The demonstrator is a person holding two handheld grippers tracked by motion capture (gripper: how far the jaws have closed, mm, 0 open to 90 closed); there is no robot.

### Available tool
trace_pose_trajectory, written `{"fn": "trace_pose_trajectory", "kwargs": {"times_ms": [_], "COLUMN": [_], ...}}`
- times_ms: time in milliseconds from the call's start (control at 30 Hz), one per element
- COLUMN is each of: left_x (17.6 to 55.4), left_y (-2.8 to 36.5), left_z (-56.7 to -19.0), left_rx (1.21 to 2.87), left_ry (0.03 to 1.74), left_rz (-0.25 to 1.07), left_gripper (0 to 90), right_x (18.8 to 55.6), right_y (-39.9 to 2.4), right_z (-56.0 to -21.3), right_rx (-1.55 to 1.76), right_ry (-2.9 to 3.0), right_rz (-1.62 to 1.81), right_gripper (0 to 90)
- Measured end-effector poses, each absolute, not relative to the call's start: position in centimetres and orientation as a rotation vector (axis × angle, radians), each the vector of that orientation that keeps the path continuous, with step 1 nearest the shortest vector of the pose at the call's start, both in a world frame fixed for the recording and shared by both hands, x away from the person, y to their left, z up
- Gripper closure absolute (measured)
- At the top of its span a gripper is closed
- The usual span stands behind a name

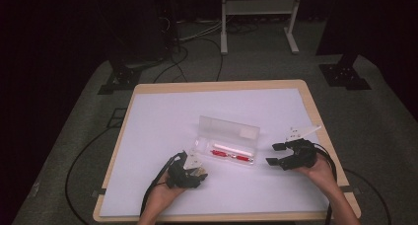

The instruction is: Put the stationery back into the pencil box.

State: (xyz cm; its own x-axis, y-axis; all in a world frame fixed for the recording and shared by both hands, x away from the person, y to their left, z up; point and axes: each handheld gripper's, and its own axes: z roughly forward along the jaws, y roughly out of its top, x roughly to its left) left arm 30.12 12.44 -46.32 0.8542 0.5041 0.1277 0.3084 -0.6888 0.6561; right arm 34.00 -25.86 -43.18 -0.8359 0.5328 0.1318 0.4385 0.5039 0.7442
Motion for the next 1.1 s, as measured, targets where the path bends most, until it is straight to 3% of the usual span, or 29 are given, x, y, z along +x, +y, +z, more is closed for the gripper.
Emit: {"fn": "trace_pose_trajectory", "kwargs": {"times_ms": [467, 1100], "left_x": [30.1, 30.6], "left_y": [12.4, 13.0], "left_z": [-46.3, -43.9], "left_rx": [2.373, 2.278], "left_ry": [0.586, 0.658], "left_rz": [0.372, 0.437], "left_gripper": [67.1, 68.4], "right_x": [34.0, 34.3], "right_y": [-26.2, -26.7], "right_z": [-43.1, -43.3], "right_rx": [0.860, 0.877], "right_ry": [2.612, 2.604], "right_rz": [1.261, 1.286], "right_gripper": [33.3, 32.5]}}
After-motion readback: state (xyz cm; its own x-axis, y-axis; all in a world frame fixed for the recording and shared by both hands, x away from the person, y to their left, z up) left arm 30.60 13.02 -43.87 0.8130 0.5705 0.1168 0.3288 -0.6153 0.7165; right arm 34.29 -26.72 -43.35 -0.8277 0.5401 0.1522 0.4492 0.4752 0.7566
